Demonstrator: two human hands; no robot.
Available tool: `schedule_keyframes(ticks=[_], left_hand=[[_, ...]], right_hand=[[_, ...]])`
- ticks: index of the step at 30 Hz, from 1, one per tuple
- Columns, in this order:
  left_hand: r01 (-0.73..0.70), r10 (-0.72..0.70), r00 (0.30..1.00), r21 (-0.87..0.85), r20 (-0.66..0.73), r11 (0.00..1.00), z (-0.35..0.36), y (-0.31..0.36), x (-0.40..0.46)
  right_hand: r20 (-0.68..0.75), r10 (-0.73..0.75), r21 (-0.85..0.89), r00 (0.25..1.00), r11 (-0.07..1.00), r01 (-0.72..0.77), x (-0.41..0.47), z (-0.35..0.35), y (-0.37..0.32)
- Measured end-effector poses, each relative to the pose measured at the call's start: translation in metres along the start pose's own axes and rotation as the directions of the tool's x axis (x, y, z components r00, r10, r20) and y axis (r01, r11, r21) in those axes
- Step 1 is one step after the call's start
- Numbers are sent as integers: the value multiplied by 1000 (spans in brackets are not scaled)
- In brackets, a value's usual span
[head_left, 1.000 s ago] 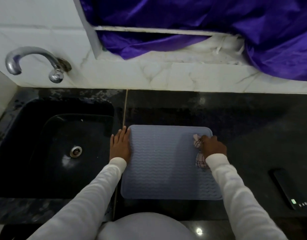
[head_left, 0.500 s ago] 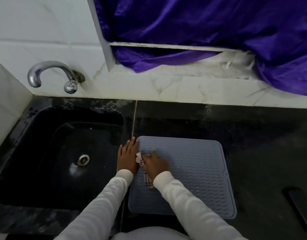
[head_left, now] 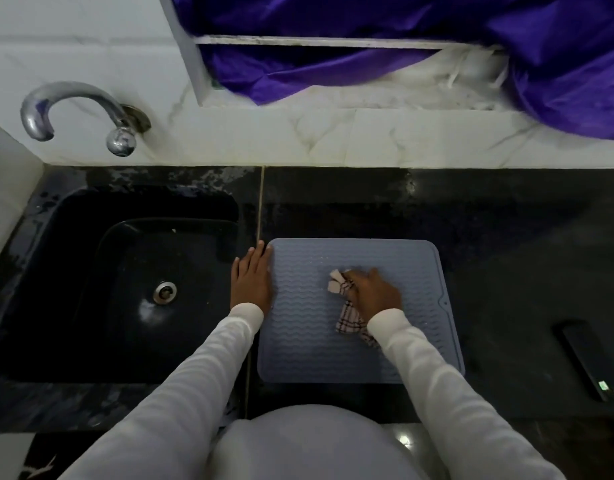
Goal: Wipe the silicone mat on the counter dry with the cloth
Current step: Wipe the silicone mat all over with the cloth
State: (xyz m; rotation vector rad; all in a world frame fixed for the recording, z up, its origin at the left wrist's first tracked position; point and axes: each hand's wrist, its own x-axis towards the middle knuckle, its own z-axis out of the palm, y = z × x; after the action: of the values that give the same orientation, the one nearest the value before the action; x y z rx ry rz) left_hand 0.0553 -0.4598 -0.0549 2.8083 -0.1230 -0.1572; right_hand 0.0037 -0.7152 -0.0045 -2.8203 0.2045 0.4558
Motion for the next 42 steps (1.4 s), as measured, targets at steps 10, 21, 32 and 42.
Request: schedule_keyframes(ticks=[10,21,32,42], left_hand=[[5,-5,1000,13,12,1000,0,0,0],[-3,2,1000,19,9,1000,2,-1,1],[60,-60,998,32,5,998,7,5,4],[48,-48,999,-13,2,999,6,4,2]], right_hand=[[-48,214,-9,976,977,-215,-13,-28,76],[-98,377,13,921,926,-377,-17,-46,142],[-90,201,181,975,966,-183,-21,-58,93],[2,-249,56,969,967,248,-15,2,-98]])
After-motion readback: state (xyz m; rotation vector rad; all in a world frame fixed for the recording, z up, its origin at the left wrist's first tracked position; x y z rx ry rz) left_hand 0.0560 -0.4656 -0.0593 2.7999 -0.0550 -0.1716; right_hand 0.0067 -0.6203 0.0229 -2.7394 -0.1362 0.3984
